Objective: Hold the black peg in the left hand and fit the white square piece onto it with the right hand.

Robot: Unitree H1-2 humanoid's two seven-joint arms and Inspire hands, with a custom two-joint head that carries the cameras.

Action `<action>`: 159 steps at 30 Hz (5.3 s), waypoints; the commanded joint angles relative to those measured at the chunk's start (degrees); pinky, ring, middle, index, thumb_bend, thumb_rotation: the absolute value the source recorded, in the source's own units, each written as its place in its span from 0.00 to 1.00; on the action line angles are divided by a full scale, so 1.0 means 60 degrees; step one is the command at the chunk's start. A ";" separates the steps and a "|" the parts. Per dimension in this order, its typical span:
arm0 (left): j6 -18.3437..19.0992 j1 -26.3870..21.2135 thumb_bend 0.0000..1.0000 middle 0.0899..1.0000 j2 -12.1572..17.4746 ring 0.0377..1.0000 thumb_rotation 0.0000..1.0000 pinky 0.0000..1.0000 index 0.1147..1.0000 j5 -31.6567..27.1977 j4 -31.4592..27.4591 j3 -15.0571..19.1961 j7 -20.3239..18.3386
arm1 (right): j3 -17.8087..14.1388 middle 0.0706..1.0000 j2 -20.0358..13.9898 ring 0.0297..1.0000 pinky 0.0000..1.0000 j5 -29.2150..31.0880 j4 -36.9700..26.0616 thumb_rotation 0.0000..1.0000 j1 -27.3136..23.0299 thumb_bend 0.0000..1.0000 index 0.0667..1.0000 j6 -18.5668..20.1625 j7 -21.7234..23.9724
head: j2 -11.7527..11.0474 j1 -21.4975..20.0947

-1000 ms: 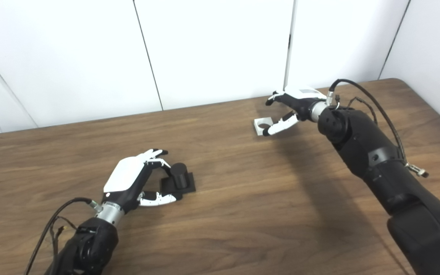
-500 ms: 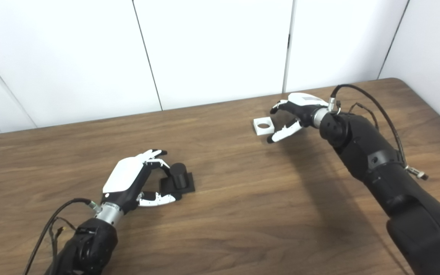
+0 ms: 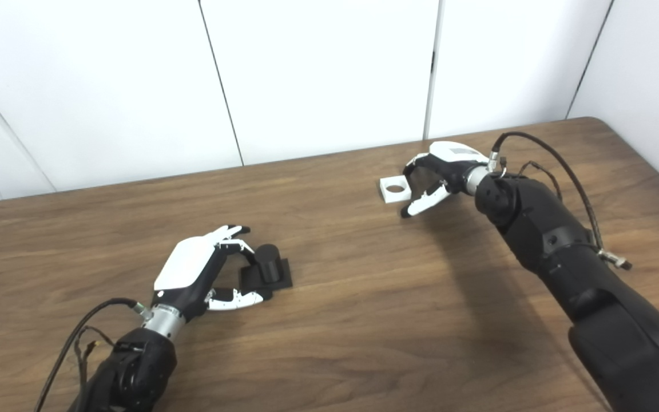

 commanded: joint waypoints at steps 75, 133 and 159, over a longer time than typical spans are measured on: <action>0.0748 0.0053 0.81 0.89 0.0200 0.93 0.28 0.91 0.48 0.0400 -0.0216 0.0090 -0.0425 | -0.0764 0.78 -0.0150 0.87 0.95 0.0445 -0.1678 0.13 -0.0034 0.52 0.45 -0.0938 -0.1615 | 0.0203 0.0117; 0.1076 -0.0093 0.80 0.89 -0.0006 0.94 0.29 0.92 0.50 0.0539 -0.0377 -0.0012 -0.0585 | -0.0184 0.79 0.1792 0.88 0.89 0.1783 -0.7571 0.14 0.0516 0.52 0.44 0.0220 0.2577 | 0.0457 0.0862; 0.1152 -0.0042 0.81 0.88 -0.0054 0.93 0.29 0.92 0.50 0.0648 -0.0462 -0.0029 -0.0560 | 0.0156 0.79 0.2124 0.88 0.96 0.1425 -0.6533 0.14 0.0538 0.52 0.44 -0.0058 0.2470 | 0.0523 0.1047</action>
